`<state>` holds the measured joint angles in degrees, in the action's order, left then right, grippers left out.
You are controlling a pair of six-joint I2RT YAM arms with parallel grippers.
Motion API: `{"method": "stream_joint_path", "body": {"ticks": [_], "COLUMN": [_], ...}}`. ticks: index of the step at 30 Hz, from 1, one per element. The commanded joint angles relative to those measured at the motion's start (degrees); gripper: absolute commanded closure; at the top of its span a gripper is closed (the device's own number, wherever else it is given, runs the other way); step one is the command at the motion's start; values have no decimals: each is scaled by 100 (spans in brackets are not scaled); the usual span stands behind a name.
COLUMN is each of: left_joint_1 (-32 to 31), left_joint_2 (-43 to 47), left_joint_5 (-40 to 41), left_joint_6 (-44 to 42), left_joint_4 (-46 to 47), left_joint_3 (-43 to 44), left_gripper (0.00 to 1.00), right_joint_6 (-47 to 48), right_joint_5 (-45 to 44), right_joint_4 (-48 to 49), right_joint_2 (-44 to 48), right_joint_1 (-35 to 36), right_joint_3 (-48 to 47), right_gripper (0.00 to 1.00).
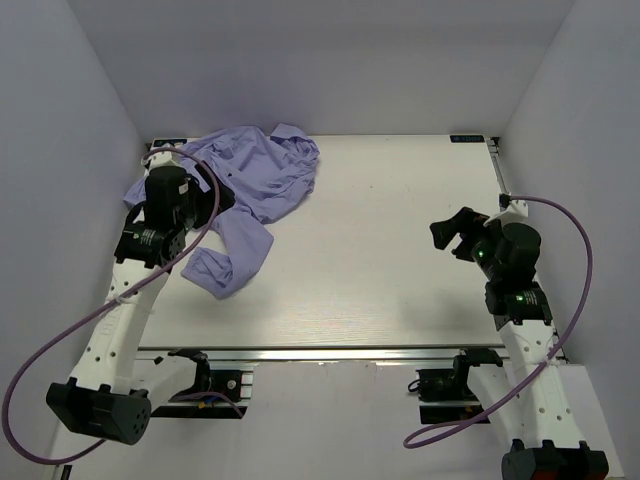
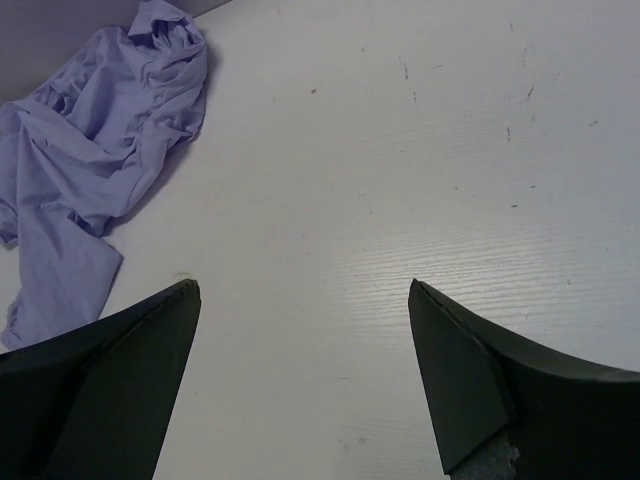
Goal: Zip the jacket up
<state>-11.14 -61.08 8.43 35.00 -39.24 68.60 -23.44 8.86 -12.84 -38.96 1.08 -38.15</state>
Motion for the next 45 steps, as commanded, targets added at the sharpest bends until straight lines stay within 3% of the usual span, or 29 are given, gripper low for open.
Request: {"method": "stream_joint_path", "body": {"ticks": [1, 6, 16, 24, 26, 27, 29, 32, 36, 40, 41, 42, 44, 45], "left_joint_1": [24, 24, 15, 15, 15, 15, -20, -528, -2194, -3376, -3552, -3771, -3843, -3843], "left_joint_2": [-106, -386, -2108, -3364, -3603, -3769, -3850, -3623, -3297, -3759, -3936, -4129, -4578, -4623], "left_joint_5": [-104, -281, 361, 81, -279, -567, -815, -1194, -1632, -2300, -2362, -2407, -2513, -2513], "left_joint_6": [95, 76, 287, 358, 297, 288, 270, 244, 393, 622, 613, 595, 455, 437], "left_joint_4": [-364, -215, -75, 593, 716, 777, 804, 1015, 1453, 2104, 2027, 1948, 1406, 1298], "left_joint_3": [48, -39, -250, -602, -541, -532, -488, -654, -628, -120, 108, 641, 1171, 1504], "left_gripper": [2, 2, 2, 4, 26, 62, 100, 100, 100, 100, 96, 81, 37, 33], "right_joint_6": [-29, 68, 147, 173, 182, 191, 191, 182, 173, 156, 147, 138, 138, 138], "right_joint_5": [-174, 203, 204, 195, 195, 186, 177, 212, 300, 432, 458, 485, 485, 450], "right_joint_4": [18, 185, 177, 71, 45, 36, 10, -8, 115, 142, 115, 106, 80, 19], "right_joint_2": [108, 231, 99, 38, 11, 3, -15, -33, -94, -243, -305, -314, -340, -340], "right_joint_1": [-29, -29, -29, -29, -29, -20, -29, -20, -29, -20, -29, -20, -29, -29], "right_joint_3": [-166, 9, 10, -17, -34, -52, -70, -79, 53, 62, 45, 45, 27, 18], "right_gripper": [11, 11, 11, 10, 11, 11, 11, 11, 11, 11, 11, 11, 11, 11]}}
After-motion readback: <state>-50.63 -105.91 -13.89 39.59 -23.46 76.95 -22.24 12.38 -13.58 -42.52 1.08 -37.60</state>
